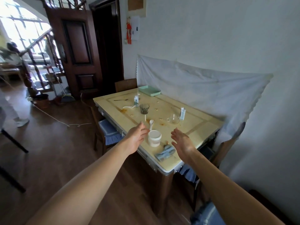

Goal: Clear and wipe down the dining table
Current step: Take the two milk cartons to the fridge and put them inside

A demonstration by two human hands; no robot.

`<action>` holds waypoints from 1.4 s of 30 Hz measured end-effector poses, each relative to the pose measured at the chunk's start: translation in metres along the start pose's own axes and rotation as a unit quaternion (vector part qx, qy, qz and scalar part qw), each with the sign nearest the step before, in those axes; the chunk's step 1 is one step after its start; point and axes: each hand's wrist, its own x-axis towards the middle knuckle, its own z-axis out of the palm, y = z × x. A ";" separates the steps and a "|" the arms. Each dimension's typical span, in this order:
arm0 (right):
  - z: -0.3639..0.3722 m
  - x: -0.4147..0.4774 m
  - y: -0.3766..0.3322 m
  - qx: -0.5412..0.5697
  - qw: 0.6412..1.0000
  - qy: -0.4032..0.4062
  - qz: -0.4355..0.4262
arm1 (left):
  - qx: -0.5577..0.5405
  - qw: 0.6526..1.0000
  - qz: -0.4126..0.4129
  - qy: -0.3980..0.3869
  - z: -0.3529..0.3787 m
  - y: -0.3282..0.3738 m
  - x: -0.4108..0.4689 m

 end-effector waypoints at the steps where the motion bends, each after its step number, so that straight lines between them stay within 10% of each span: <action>1: 0.000 0.014 -0.004 -0.004 1.000 -0.002 -0.002 | 0.002 1.000 0.003 0.002 0.001 0.005 0.013; 42: 0.000 0.492 0.002 0.015 0.980 0.192 0.043 | 0.080 0.977 -0.136 -0.142 -0.037 0.064 0.554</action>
